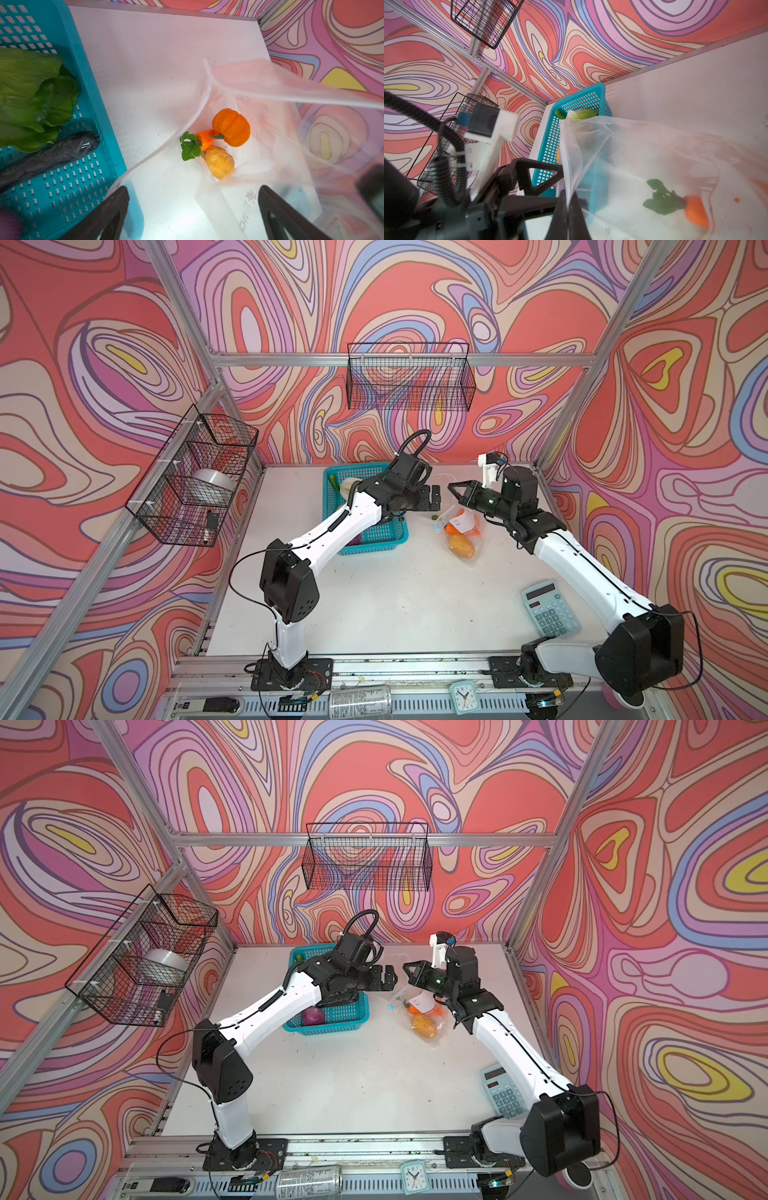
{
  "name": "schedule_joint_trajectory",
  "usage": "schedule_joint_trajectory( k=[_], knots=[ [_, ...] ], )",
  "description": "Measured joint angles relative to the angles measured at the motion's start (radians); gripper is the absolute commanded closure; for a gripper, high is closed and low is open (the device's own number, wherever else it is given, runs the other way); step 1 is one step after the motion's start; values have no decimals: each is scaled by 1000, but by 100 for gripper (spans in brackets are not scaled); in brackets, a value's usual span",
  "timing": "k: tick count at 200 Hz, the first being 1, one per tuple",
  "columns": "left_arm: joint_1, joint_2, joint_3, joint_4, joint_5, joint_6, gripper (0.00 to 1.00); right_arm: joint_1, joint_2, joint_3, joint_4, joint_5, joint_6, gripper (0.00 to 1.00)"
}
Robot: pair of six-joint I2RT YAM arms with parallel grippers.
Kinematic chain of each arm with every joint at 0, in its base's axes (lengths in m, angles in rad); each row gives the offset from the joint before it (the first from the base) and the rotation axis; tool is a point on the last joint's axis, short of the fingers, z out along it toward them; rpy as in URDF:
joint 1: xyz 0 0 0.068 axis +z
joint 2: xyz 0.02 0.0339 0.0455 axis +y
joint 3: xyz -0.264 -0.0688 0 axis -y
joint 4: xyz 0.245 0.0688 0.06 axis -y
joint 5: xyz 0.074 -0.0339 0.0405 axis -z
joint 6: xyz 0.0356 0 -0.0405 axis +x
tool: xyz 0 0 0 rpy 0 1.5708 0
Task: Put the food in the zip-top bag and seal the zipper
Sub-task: 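Move the left gripper back to the basket and grasp the purple onion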
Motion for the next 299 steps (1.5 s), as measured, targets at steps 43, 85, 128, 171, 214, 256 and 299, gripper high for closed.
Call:
schedule_joint_trajectory(
  k=[43, 85, 128, 171, 214, 256, 299],
  knots=[
    [18, -201, -148, 93, -48, 6, 0, 0, 0, -2, -4, 16, 0, 100],
    [146, -350, -346, 136, -86, -18, 0, 0, 0, -3, -7, 27, 0, 100],
    [250, -363, -460, 66, -122, -24, 0, 0, 3, -3, -5, 30, 2, 100],
    [293, -284, -452, -32, -139, 18, 0, 0, 13, -10, 1, 31, 21, 100],
    [299, -110, -378, -143, -174, 75, 0, 0, 12, -45, 8, 42, 39, 100],
    [299, -24, -339, -206, -217, 97, 0, 0, -7, -64, 3, 68, 40, 100],
    [299, 35, -316, -227, -235, 105, 0, 0, -21, -64, 0, 79, 36, 100]
  ],
)
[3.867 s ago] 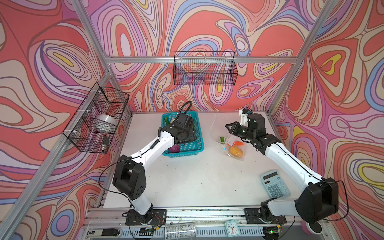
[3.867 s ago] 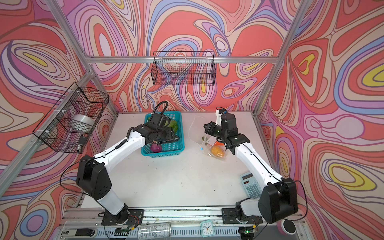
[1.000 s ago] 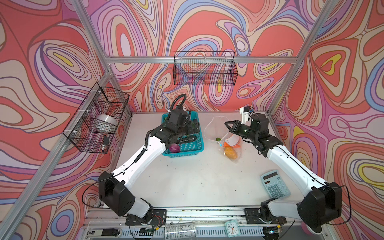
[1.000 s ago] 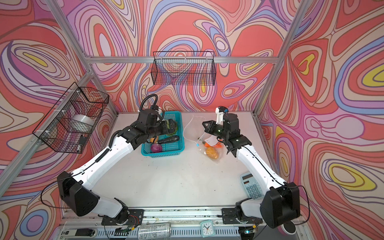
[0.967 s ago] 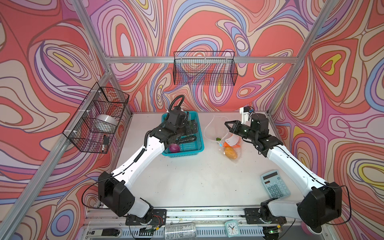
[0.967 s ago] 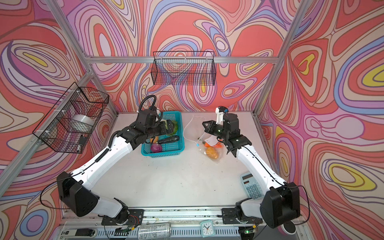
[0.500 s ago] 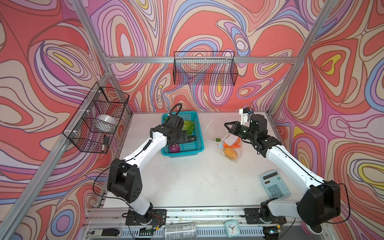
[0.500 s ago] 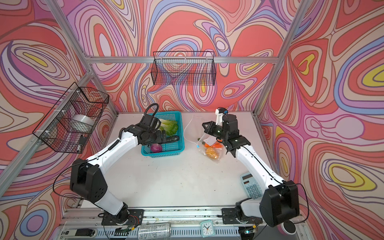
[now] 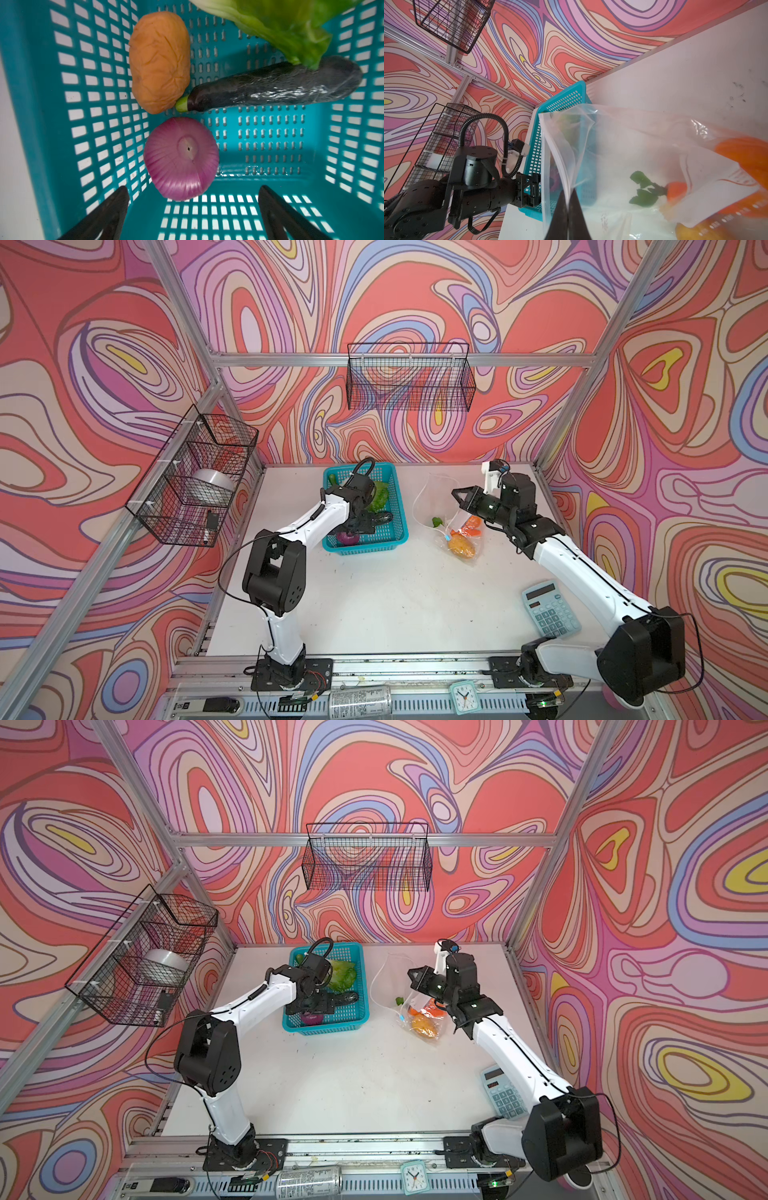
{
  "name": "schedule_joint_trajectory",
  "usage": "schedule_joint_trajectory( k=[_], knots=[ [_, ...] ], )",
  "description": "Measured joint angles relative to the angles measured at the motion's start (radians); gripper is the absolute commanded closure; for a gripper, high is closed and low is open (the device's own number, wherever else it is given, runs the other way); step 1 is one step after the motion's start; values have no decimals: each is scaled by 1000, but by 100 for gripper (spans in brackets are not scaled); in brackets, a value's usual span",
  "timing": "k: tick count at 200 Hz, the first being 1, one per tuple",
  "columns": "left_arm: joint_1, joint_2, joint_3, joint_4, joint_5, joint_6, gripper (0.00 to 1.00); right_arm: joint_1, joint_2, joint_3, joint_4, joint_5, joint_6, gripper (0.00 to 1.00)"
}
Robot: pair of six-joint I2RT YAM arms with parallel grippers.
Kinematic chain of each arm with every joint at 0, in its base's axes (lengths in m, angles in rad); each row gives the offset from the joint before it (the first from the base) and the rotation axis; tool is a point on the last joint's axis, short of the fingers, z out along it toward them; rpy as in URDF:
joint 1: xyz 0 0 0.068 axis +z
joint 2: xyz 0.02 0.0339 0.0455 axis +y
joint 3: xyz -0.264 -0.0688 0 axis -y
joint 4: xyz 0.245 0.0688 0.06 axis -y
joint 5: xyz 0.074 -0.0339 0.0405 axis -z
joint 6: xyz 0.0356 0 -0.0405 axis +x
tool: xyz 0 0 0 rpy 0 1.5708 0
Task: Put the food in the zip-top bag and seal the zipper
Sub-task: 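Move the left gripper back to the basket and grasp the purple onion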
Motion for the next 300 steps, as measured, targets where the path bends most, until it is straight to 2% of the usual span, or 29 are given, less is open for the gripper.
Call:
schedule_joint_trajectory(
  k=[74, 161, 192, 210, 234, 300],
  knots=[
    [0, 85, 4, -5, -6, 1, 0, 0, 0, 0, -3, 0, -3, 100],
    [0, 162, 27, 0, 5, 11, 10, 0, 6, 4, -7, 0, -11, 100],
    [0, 165, 27, 1, 13, 11, 20, 0, 7, 4, -7, 0, -11, 100],
    [0, 165, 27, 2, 16, 11, 30, 0, 7, 4, -7, 0, -11, 100],
    [0, 165, 27, 4, 15, 12, 37, 0, 7, 4, -7, 0, -11, 100],
    [0, 109, 21, 5, 16, 12, 42, 0, 7, 4, -7, 1, -11, 100]
  ],
)
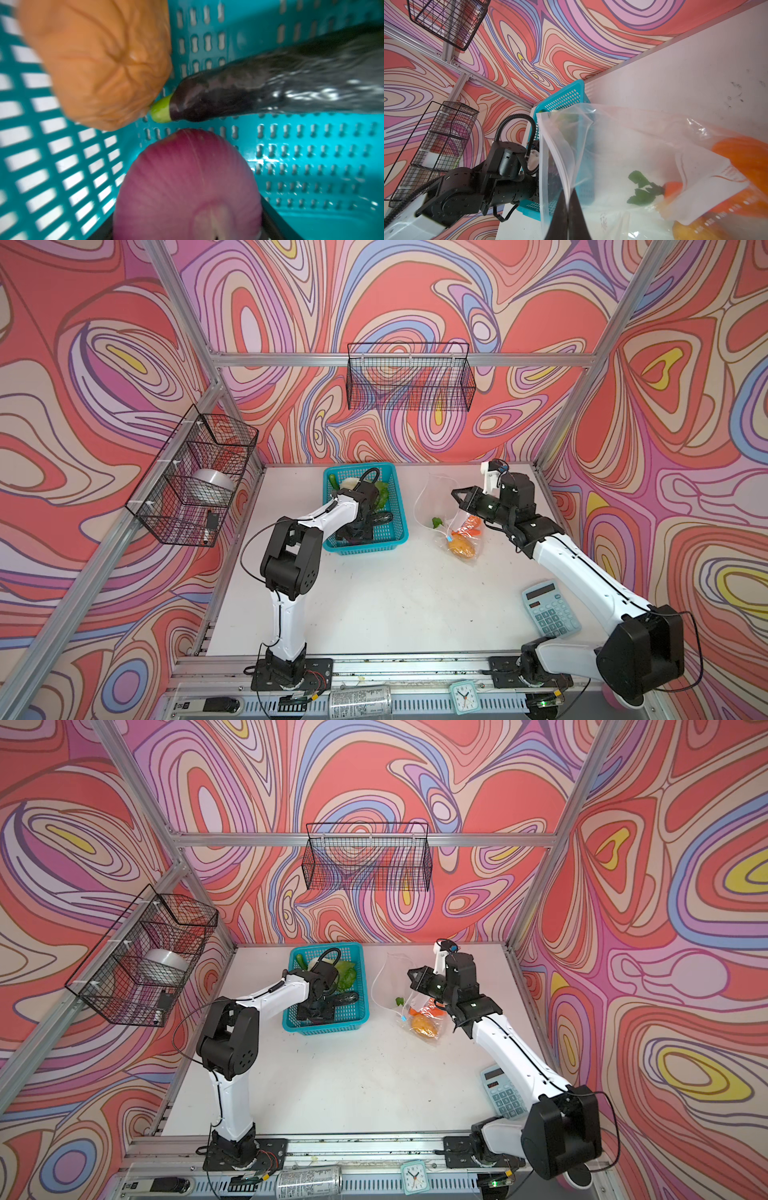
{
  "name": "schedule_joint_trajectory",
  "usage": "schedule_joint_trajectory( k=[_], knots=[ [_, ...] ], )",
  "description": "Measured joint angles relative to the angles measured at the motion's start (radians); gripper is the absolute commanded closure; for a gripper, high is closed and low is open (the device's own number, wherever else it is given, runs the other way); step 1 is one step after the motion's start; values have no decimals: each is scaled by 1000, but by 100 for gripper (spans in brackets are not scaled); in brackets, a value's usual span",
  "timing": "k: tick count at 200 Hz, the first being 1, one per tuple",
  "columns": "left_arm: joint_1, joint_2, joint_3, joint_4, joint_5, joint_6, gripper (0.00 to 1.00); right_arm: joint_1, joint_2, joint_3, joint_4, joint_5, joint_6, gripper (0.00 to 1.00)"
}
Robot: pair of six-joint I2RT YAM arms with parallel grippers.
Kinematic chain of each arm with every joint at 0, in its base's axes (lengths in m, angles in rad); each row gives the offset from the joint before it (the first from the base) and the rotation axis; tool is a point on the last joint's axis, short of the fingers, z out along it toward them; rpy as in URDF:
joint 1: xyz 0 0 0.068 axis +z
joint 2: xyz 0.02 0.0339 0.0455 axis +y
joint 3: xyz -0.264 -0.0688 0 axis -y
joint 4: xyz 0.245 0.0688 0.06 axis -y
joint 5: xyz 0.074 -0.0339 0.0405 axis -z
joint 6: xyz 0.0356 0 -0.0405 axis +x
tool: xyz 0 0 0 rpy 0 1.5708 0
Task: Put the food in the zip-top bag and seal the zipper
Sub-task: 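Move the left gripper back to the basket and grasp the purple onion, then lift the purple onion and carry it to the bag mouth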
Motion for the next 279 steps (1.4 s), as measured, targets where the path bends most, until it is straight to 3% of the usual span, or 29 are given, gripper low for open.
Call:
schedule_joint_trajectory(
  k=[65, 145, 213, 279],
  knots=[
    [0, -200, -1, 18, 17, -4, 43, 0, 1, 0, 0, 0, 0, 100],
    [-40, -383, 23, 113, 204, -48, 44, 0, 1, 0, 1, 0, 1, 100],
    [-198, -400, 76, 369, 433, -165, 46, 0, 2, 0, 1, -1, 2, 100],
    [-286, -259, 119, 513, 525, -266, 46, 0, 1, 0, 1, -1, 1, 100]
  ],
)
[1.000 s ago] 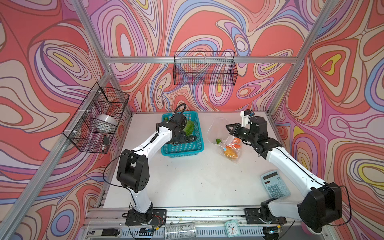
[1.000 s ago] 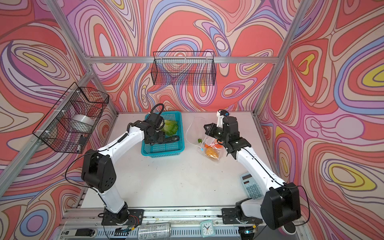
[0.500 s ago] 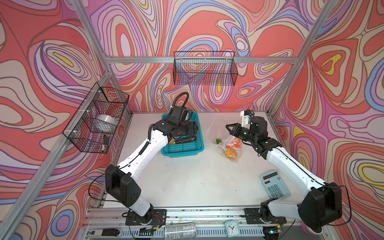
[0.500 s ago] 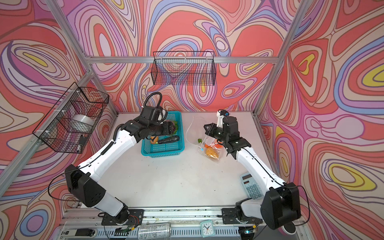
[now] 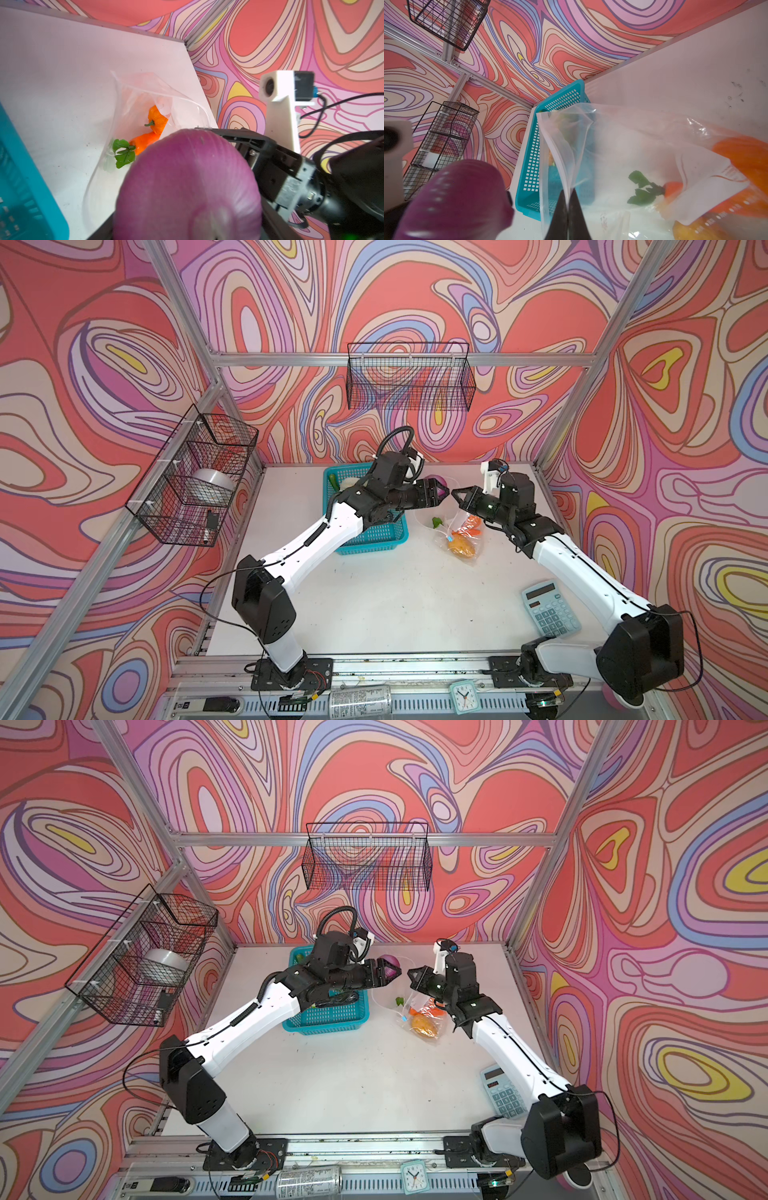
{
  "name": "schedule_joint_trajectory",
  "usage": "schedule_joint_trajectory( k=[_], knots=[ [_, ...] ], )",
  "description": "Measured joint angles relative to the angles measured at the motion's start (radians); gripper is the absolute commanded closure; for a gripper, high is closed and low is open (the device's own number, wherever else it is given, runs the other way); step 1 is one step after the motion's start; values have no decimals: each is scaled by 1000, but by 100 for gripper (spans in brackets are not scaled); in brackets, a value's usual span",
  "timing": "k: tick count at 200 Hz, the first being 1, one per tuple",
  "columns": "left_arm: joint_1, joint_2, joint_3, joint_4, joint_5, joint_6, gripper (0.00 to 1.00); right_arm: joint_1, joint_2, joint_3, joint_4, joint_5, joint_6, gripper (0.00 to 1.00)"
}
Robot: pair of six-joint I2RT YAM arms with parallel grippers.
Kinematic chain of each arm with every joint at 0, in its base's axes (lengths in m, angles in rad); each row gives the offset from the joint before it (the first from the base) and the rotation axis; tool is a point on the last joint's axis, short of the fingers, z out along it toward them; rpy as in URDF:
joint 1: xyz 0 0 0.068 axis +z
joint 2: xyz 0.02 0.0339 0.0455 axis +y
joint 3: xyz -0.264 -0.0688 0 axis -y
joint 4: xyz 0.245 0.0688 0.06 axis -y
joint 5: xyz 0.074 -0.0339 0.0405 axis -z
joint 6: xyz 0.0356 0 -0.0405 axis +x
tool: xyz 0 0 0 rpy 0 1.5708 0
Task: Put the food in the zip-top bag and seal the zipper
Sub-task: 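Lift the purple onion and carry it to the bag mouth, then open the left gripper to drop the onion into the bag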
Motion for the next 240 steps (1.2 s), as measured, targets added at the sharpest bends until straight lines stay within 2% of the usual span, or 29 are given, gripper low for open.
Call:
schedule_joint_trajectory(
  k=[55, 120, 151, 185, 198, 240],
  knots=[
    [-2, 103, 15, -29, -26, -7, 46, 0, -12, 0, -1, 0, 0, 100],
    [-17, 262, 240, -258, -210, 101, 38, 0, -18, 7, 0, -9, -3, 100],
    [-29, 298, 266, -327, -277, 139, 33, 0, -11, 17, 18, -24, 2, 100],
    [-30, 306, 266, -360, -311, 153, 13, 0, 0, 17, 35, -36, 16, 100],
    [-30, 306, 266, -360, -318, 153, 1, 0, 0, 16, 39, -37, 24, 100],
    [-30, 306, 266, -376, -332, 153, 0, 1, 0, 2, 51, -38, 30, 100]
  ],
)
